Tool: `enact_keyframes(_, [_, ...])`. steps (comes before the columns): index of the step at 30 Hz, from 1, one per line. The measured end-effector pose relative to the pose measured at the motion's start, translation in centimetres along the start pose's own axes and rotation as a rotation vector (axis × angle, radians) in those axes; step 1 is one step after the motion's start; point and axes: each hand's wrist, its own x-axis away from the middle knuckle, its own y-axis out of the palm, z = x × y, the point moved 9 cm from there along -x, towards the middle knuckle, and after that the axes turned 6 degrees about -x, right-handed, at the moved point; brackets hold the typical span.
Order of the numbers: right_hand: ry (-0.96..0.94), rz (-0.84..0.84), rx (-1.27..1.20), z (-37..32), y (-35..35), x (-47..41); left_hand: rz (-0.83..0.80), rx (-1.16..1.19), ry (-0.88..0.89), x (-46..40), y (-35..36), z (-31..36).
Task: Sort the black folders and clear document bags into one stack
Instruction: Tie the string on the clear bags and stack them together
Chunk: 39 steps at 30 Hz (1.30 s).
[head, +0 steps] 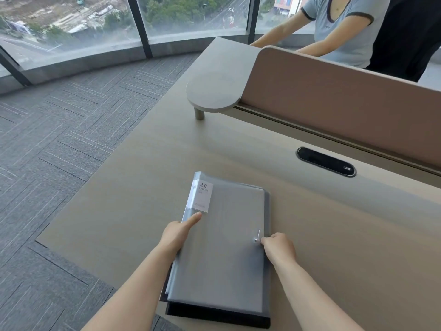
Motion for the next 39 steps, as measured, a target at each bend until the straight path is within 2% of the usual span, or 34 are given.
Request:
enact_keyframes(4, [-0.022,0.002,-0.007,-0.4,-0.4,0.2,-0.017,0.023,-0.009,-0.1,0.4,0.0])
enact_keyframes(10, [-0.039,0.046,-0.038,-0.4,-0.8,0.4,0.042,0.005,-0.02,-0.1,0.5,0.0])
enact_keyframes(23, [-0.014,0.057,-0.49,1.4,-0.5,-0.3,0.029,0.078,0.116,1.2,1.4,1.9])
enact_keyframes(30, [-0.064,0.059,-0.585,0.3,-0.9,-0.2,0.1,0.043,0.194,1.5,0.9,3.5])
enact_keyframes(33, [-0.062,0.046,-0.597,0.2,-0.8,0.2,0.04,0.076,0.216,2.2,1.0,3.9])
enact_keyframes(35, [-0.093,0.022,-0.608,-1.2,-0.8,0.4,-0.01,0.116,0.225,2.5,0.3,4.8])
enact_keyframes(39, [-0.198,-0.026,-0.578,-6.3,-0.7,1.2,-0.001,0.123,0.225,2.0,-3.6,7.8])
